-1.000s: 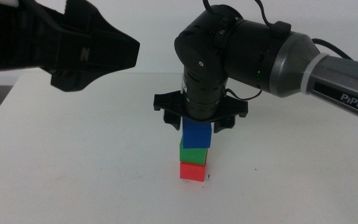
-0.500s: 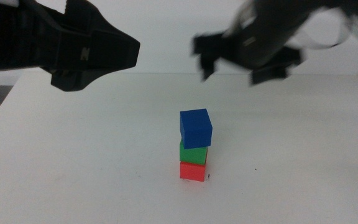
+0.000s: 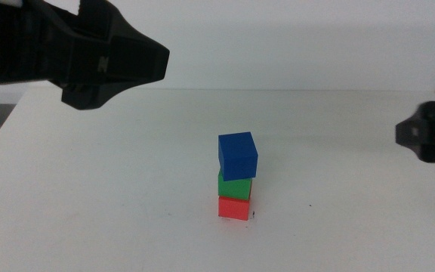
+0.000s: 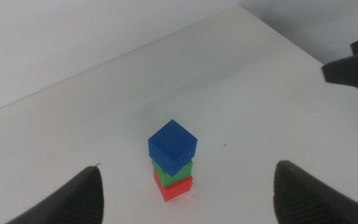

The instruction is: Stack red cubes first, then green, then blue cubes in a specific spot.

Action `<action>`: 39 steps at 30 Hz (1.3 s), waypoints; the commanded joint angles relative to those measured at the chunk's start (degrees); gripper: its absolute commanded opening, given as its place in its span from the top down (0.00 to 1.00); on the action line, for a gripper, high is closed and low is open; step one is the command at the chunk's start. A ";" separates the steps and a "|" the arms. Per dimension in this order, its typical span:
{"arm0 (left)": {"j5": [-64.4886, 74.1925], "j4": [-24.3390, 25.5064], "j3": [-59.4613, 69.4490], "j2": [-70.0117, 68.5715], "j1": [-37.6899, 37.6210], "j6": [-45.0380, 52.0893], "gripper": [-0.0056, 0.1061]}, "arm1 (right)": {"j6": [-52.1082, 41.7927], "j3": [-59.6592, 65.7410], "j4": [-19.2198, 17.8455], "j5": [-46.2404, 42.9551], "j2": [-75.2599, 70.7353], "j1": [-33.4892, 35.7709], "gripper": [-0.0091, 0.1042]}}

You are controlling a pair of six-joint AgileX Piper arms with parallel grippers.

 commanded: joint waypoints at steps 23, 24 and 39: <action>-19.54 3.86 15.03 -6.42 3.94 0.02 0.11 | -0.84 7.02 0.86 -8.73 -17.00 -0.35 0.15; -25.37 3.86 19.51 -8.68 5.92 0.02 0.11 | -0.84 8.47 1.39 -9.71 -17.40 -0.83 0.15; -43.42 -1.31 67.35 -46.95 29.41 0.02 0.11 | -0.84 46.99 11.74 -40.54 -41.56 -31.13 0.15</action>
